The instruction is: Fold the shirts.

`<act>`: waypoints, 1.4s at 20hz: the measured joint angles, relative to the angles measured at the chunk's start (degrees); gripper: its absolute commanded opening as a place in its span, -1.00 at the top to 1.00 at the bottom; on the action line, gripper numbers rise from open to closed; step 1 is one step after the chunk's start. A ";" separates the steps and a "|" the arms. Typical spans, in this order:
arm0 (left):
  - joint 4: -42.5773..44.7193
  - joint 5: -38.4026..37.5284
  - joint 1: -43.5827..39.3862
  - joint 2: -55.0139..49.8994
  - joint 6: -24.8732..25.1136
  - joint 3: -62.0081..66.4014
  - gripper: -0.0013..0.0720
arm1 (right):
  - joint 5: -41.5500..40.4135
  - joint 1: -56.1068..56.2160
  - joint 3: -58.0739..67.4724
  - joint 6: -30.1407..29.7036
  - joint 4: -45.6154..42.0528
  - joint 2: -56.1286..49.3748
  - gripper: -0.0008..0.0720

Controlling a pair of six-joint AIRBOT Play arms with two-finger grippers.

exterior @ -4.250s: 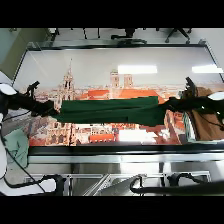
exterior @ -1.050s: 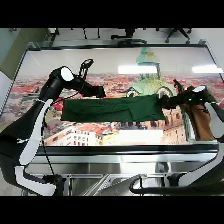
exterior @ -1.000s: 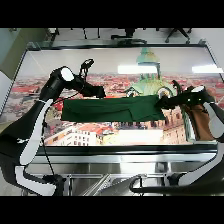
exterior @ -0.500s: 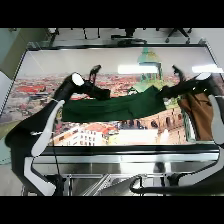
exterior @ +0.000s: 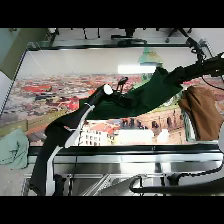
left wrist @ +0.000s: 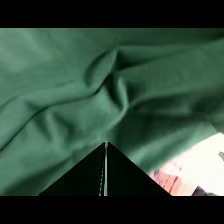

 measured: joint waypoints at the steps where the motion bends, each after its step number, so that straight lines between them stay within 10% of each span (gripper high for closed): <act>1: -0.15 -0.24 -0.44 -1.42 -0.92 1.75 0.93 | 0.33 0.00 0.28 0.22 0.00 0.15 0.91; 12: -0.50 -17.42 17.84 15.08 -0.48 3.48 0.93 | -1.86 3.48 0.90 3.48 5.16 0.57 0.91; 20: -0.50 -23.71 40.26 36.13 0.74 -4.04 0.93 | -25.66 33.18 0.11 5.07 6.67 -6.32 0.91; 21: -0.48 -23.80 41.77 37.62 1.27 -5.33 0.93 | -29.73 37.29 0.09 4.98 6.40 -8.46 0.85; 24: -0.50 -23.47 44.22 40.72 3.23 -10.10 0.93 | -42.07 47.78 0.04 2.03 5.99 -16.35 -0.15; 28: -0.55 -21.79 44.72 42.32 5.77 -15.93 0.93 | -52.70 55.28 0.00 -2.10 5.77 -23.89 -0.15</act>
